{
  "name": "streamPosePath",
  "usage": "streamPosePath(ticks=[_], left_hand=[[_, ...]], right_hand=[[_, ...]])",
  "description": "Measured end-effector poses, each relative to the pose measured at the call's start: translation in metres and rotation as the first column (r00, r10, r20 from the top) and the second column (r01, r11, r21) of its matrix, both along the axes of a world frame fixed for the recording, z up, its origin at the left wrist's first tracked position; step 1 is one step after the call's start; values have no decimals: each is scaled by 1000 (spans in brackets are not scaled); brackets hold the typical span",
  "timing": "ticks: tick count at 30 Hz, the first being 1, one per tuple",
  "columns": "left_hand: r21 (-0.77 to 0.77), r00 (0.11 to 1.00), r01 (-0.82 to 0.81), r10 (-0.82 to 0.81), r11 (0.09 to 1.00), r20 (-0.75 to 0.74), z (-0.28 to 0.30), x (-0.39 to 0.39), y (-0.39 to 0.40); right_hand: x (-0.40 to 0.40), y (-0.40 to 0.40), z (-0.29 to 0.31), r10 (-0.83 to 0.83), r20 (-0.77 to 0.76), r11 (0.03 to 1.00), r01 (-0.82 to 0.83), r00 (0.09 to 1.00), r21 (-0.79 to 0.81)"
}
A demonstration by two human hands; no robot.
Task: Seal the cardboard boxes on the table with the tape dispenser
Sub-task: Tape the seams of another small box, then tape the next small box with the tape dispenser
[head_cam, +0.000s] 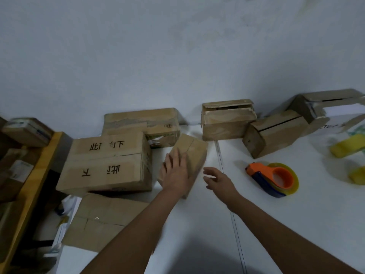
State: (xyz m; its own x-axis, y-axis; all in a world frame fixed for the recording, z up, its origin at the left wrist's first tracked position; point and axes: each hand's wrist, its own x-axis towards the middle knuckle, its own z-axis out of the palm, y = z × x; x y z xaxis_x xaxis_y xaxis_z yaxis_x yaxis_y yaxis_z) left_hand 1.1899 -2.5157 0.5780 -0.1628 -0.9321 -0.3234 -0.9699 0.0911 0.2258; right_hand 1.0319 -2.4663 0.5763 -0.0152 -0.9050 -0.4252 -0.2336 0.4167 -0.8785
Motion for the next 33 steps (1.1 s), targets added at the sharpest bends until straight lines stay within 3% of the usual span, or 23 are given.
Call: streamPosePath(ticks=[6, 8, 11, 19, 23, 26, 29, 33], left_hand=[[-97, 999, 25, -29, 995, -43, -7, 6, -3], [-172, 996, 10, -26, 985, -91, -7, -5, -2], [-263, 977, 146, -181, 954, -114, -6, -25, -8], [-138, 914, 362, -380, 922, -144, -14, -97, -14], [-140, 891, 397, -417, 907, -179, -13, -156, -20], [-212, 873, 407, -446, 889, -196, -8, -212, -45], [-198, 879, 416, -448, 887, -160, -3, -265, -80], [-42, 893, 448, -444, 893, 76, -10, -303, -110]], right_hand=[[-65, 15, -13, -167, -182, 984, 174, 969, 27], [-94, 24, -23, -221, -346, 974, 222, 912, -38], [-139, 34, -38, -259, -576, 965, 236, 775, -116], [-200, 28, -70, 141, -756, 989, -55, 639, 138], [-222, 35, -64, 249, -752, 968, -168, 610, 185], [-252, 42, -46, 187, -689, 980, -184, 700, 80], [-282, 51, -24, -43, -518, 999, 27, 854, -38], [-310, 60, -3, -277, -388, 959, 277, 879, -57]])
